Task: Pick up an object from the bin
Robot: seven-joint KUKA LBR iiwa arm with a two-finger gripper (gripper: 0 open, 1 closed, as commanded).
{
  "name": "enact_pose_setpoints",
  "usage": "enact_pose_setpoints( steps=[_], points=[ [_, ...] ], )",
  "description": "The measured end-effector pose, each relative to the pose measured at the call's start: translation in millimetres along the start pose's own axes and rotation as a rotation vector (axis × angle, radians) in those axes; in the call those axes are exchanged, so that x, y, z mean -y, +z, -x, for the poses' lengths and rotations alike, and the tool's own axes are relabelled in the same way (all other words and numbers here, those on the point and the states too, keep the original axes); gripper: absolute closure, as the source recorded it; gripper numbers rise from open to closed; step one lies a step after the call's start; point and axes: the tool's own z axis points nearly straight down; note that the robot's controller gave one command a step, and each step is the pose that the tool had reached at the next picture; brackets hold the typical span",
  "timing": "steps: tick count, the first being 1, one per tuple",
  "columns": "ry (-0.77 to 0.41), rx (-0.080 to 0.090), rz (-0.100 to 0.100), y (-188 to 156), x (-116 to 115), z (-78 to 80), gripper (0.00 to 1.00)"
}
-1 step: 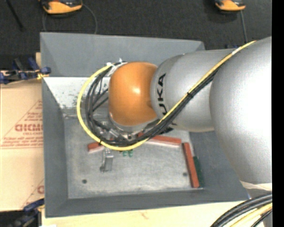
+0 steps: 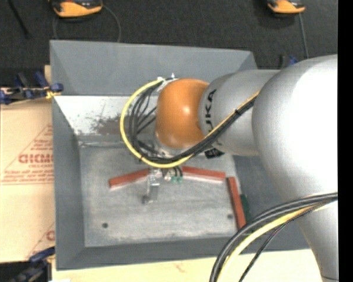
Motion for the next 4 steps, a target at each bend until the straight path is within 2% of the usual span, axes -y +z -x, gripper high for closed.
enact_pose_setpoints(
  steps=[4],
  points=[
    [0.022, 0.008, 0.006, -3.6, 2.5, 6.1, 0.00]
  ],
)
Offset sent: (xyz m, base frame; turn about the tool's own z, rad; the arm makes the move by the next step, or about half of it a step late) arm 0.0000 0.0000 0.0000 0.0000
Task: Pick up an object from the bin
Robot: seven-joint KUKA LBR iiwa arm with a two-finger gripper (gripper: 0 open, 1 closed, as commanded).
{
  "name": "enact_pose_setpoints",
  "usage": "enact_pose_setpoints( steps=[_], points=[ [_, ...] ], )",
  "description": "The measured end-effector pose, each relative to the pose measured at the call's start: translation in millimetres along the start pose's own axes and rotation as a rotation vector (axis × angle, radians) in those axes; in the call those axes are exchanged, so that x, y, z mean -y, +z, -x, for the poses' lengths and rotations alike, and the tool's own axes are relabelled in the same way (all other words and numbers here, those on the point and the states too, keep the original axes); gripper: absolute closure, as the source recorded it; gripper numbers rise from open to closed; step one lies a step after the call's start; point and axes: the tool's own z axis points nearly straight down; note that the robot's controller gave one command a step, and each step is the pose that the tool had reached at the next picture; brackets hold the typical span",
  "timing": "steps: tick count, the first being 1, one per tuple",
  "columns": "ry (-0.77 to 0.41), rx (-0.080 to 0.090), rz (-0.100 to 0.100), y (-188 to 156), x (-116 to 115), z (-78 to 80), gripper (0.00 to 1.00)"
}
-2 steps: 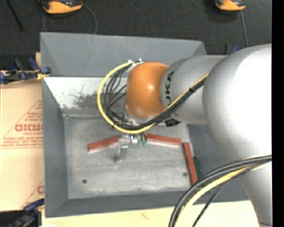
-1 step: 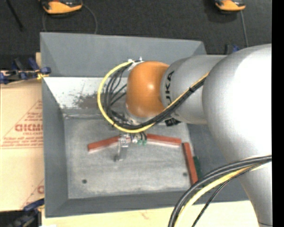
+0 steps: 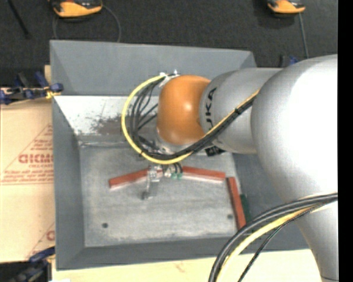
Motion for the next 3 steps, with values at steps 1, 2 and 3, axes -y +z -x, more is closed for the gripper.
enact_pose_setpoints(
  steps=[1, 2, 3],
  points=[
    [0.002, 0.002, 0.000, -0.7, 0.0, 0.6, 1.00],
    [0.007, -0.001, 0.000, -8.4, 0.9, 2.5, 1.00],
    [0.012, 0.000, 0.000, -15.2, 1.7, 4.4, 1.00]
  ],
)
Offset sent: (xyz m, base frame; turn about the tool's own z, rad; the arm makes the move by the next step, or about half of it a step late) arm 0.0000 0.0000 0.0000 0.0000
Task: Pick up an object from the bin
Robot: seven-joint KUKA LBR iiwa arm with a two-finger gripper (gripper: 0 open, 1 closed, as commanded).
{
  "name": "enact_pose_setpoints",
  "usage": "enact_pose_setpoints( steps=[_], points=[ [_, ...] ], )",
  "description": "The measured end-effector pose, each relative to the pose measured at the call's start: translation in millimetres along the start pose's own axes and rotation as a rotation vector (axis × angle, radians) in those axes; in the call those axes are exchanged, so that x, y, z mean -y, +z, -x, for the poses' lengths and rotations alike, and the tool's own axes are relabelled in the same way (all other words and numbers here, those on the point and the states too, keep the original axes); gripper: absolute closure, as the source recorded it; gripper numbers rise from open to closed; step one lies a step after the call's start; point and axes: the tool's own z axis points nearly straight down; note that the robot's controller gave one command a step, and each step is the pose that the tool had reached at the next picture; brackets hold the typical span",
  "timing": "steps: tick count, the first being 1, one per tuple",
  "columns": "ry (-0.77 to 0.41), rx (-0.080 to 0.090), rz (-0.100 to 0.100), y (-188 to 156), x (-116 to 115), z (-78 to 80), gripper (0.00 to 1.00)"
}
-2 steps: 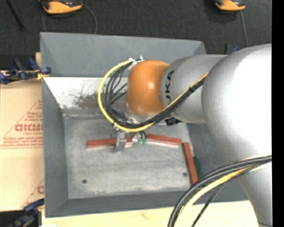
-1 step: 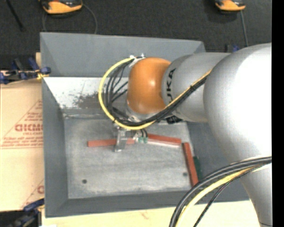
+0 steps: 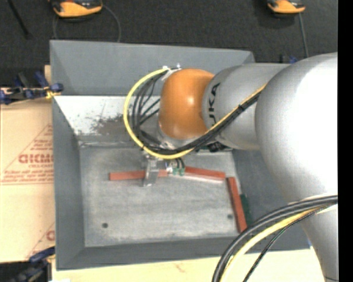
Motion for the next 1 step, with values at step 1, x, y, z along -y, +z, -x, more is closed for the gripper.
enact_pose_setpoints(
  steps=[1],
  points=[
    [0.003, 0.002, 0.000, -66.5, 0.4, 3.5, 1.00]
  ],
)
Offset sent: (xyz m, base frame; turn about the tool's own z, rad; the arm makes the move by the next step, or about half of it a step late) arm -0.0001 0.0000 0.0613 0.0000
